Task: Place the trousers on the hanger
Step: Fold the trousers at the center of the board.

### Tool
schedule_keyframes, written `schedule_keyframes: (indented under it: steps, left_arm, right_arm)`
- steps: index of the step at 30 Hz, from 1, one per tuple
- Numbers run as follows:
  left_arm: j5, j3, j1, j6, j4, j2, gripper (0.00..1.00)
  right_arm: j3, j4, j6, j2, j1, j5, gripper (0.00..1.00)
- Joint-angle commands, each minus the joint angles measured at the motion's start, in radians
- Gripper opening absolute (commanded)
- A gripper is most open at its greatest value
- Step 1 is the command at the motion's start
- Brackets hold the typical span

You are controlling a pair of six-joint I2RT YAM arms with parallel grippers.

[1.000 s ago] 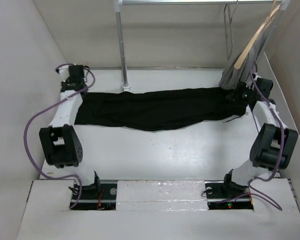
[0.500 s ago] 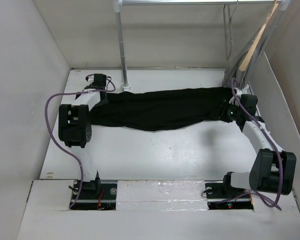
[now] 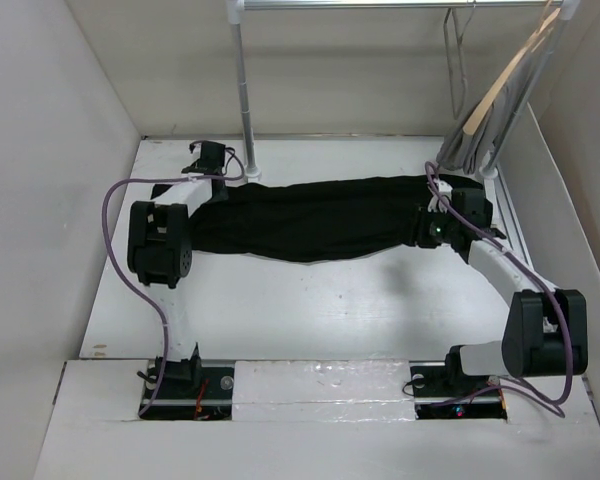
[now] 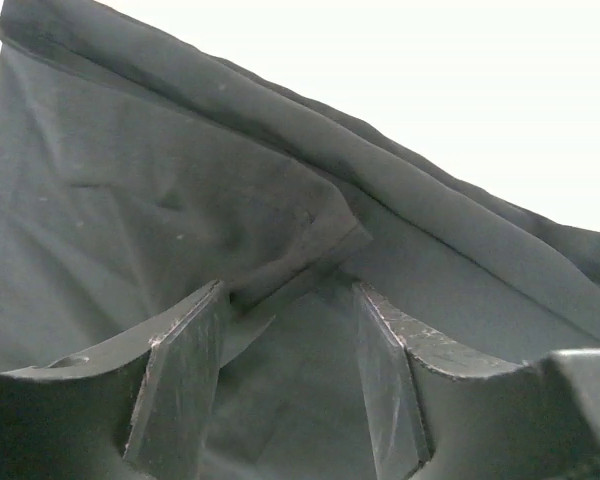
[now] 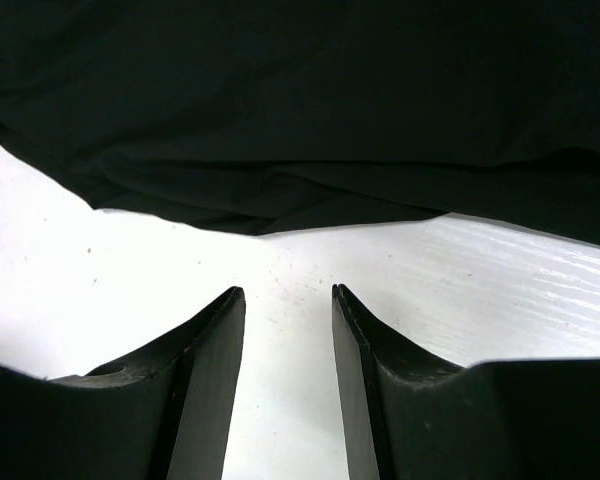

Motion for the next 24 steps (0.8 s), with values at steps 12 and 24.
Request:
schedule_keyframes:
  steps: [12,24]
  left_arm:
    - [-0.155,-0.031,0.003,-0.153,0.021,-0.147,0.00]
    - [-0.184,-0.272,0.204,-0.499,-0.102,-0.343,0.00]
  right_arm:
    - [0.083,-0.002,-0.078,0.046,0.127,-0.014,0.45]
    - [0.134,-0.039,-0.150,0.119,0.206,-0.045,0.44]
